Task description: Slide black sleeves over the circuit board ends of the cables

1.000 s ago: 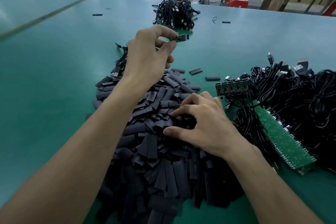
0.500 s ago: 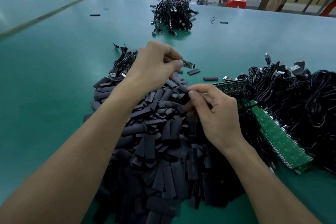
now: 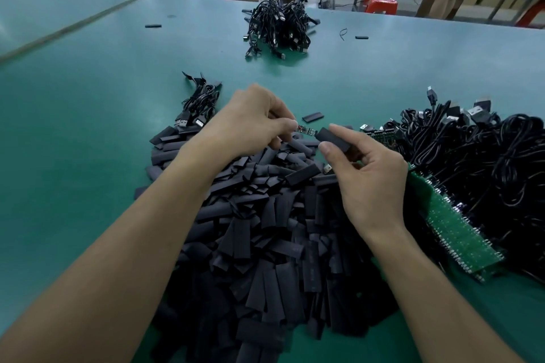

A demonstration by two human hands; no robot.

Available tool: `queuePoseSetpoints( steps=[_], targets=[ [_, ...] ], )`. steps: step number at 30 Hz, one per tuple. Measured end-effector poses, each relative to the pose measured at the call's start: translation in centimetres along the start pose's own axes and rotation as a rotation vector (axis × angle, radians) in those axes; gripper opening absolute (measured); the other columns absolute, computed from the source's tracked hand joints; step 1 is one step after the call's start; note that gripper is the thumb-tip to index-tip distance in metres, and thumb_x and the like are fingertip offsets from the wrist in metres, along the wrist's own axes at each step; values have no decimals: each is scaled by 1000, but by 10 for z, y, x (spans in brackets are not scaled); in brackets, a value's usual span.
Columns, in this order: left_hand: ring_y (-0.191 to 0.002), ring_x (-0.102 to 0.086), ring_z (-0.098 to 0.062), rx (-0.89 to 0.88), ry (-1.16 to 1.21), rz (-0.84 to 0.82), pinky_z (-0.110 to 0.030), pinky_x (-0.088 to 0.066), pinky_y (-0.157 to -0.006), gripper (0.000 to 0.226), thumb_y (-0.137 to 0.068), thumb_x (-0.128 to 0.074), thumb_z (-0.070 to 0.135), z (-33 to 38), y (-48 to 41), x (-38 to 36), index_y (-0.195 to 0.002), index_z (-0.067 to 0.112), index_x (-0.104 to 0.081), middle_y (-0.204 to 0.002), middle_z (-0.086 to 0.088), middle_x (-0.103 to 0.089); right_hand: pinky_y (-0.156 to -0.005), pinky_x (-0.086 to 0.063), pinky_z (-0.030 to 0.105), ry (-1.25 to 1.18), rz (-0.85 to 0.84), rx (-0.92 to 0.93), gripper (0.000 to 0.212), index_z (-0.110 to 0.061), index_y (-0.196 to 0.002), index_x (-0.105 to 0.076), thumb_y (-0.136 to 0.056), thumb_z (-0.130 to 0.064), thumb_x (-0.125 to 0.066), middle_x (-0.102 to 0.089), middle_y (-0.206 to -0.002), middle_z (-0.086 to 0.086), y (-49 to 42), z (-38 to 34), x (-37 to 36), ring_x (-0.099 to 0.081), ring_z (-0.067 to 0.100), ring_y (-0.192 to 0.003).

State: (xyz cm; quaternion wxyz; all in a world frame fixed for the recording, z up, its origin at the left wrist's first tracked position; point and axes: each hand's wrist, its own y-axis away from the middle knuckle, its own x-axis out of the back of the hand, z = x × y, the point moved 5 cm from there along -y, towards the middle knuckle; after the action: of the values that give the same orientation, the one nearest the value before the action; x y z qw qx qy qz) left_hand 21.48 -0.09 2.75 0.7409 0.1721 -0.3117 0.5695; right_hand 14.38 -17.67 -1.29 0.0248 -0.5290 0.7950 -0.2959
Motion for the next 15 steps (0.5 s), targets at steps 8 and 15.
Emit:
queuePoseSetpoints(
  steps=[8,15],
  targets=[
    [-59,-71,-14,-24,62,5,-27,-60,-64,8,-94,-70,19,4,1,-3,-92,13,-75,-73,5,-76,-88,-56,27,37,18,-61,33,-23,-113,-75,-81,-29,-82,-74,-98,-10,-5,6,3,-70,2,-91],
    [-57,-71,-14,-28,99,6,-22,-56,-59,8,-94,-70,18,5,2,-3,-88,15,-74,-72,4,-76,-78,-56,24,-26,33,-73,22,-27,-106,-76,-85,-32,-77,-72,-84,-21,-5,10,4,-69,0,-77]
  ],
)
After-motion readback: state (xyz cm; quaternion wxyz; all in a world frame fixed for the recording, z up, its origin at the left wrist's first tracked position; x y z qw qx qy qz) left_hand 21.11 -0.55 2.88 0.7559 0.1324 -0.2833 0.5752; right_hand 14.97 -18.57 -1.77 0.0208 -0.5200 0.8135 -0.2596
